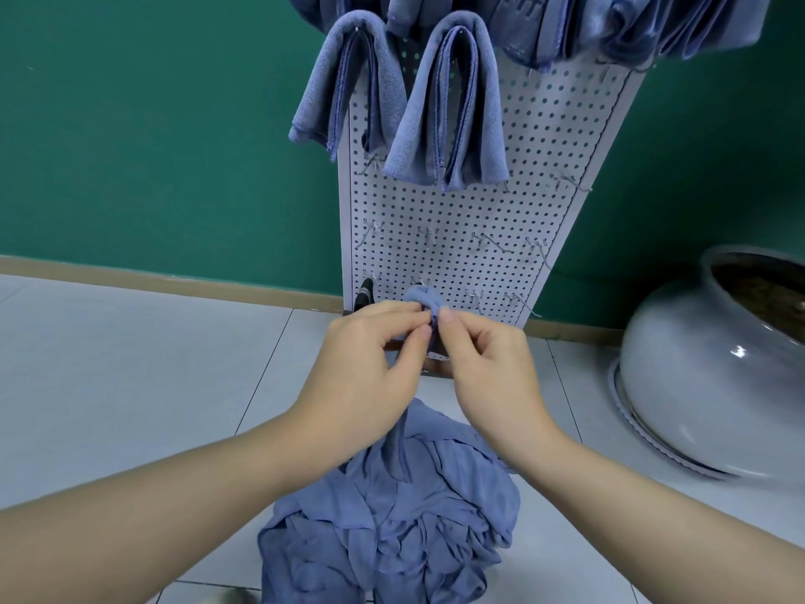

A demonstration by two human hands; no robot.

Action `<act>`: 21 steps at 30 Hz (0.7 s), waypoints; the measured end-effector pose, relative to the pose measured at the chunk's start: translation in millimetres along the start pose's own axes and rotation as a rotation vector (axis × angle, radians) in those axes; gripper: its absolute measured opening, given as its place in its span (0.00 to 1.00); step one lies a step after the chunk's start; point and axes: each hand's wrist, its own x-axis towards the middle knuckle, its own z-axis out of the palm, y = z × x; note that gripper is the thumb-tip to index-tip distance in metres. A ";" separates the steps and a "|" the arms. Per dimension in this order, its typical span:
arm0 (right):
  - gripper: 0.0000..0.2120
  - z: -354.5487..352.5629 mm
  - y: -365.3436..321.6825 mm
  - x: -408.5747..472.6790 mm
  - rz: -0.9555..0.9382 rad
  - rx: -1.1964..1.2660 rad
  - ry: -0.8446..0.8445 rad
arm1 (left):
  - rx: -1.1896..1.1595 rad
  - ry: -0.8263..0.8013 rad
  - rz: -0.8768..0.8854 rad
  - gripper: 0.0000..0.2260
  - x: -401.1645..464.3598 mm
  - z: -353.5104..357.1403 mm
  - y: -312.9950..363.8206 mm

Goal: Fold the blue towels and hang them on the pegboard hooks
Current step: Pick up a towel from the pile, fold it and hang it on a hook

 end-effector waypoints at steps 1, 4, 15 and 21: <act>0.16 -2.3 -2.4 0.3 -0.001 0.011 0.001 | 0.020 -0.036 0.034 0.13 0.1 -0.6 -0.6; 0.12 -7.6 -7.1 3.8 -0.021 0.006 -0.003 | 0.052 -0.132 0.108 0.15 0.9 -3.3 -2.8; 0.15 -22.5 -21.6 7.2 -0.180 -0.126 -0.147 | 0.038 -0.414 0.017 0.17 26.6 -33.9 -8.8; 0.08 -19.6 -20.4 -0.2 -0.164 -0.177 -0.275 | -0.110 -0.460 -0.158 0.16 23.2 -33.4 -17.9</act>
